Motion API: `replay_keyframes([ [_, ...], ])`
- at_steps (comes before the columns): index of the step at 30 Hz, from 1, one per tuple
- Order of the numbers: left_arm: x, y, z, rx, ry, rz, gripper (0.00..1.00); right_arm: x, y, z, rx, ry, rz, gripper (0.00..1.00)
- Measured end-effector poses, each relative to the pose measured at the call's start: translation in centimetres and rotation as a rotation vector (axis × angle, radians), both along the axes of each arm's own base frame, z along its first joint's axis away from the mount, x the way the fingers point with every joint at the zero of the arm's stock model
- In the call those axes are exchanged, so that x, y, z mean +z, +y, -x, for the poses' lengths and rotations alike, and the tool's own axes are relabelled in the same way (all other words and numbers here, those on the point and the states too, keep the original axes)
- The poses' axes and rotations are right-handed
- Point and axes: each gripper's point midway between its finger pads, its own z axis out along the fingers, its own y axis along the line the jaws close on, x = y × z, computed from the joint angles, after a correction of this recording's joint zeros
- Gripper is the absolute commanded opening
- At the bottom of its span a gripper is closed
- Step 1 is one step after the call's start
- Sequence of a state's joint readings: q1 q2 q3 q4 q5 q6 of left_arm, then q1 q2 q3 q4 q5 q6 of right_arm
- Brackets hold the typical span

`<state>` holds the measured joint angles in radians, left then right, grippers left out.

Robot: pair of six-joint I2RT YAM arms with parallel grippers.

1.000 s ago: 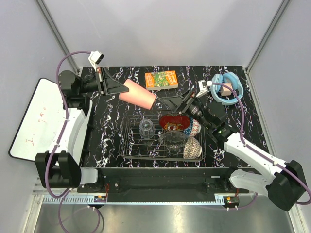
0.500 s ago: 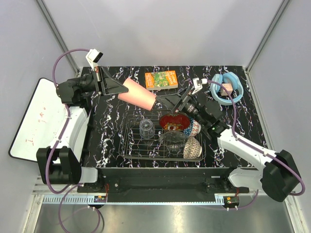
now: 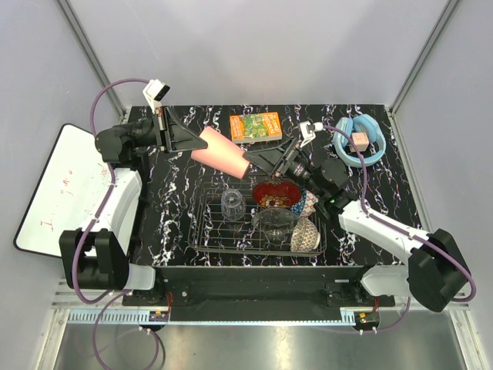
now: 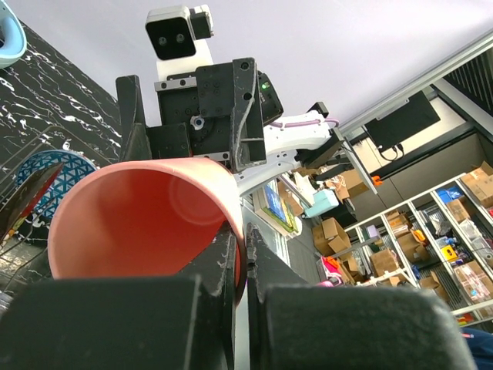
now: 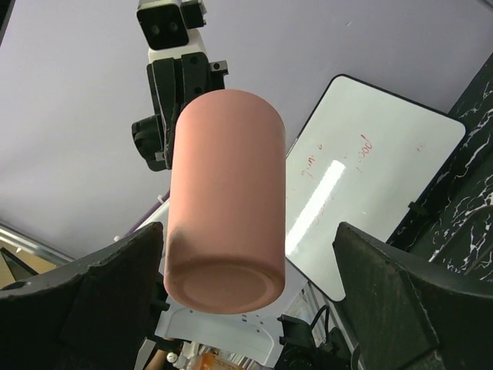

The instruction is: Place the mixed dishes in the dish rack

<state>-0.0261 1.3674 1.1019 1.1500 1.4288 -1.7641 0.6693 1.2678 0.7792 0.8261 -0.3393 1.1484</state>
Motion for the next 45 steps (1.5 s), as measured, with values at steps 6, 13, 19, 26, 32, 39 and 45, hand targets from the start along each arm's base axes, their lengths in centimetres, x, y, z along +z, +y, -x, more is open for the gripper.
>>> replay_keyframes([
  [6,-0.4,-0.1,-0.5,0.002,0.015,-0.003,0.00,-0.1,1.7,0.8,0.048,0.001,0.000,1.00],
  [13,-2.1,-0.1,-2.1,0.046,0.088,-0.030,0.00,-0.8,3.2,1.2,0.056,-0.019,0.058,0.99],
  [19,-2.2,-0.3,-1.8,0.063,0.071,-0.084,0.00,-1.8,3.4,0.9,0.040,-0.018,0.103,0.46],
  [26,-3.0,-0.2,-1.3,0.074,0.065,-0.104,0.23,-2.5,3.4,1.1,0.040,-0.022,0.143,0.23],
  [32,-5.3,0.5,-1.2,0.113,0.058,-0.166,0.99,-1.0,2.1,1.5,-0.020,-0.088,0.274,0.05],
  [39,-6.9,3.9,-4.2,0.438,-0.116,-0.482,0.99,2.0,-1.4,2.6,-0.121,-0.198,0.469,0.00],
  [45,-11.4,10.0,-6.9,0.718,-0.091,-0.834,0.99,-3.0,0.3,6.2,-0.015,-0.201,0.722,0.00],
])
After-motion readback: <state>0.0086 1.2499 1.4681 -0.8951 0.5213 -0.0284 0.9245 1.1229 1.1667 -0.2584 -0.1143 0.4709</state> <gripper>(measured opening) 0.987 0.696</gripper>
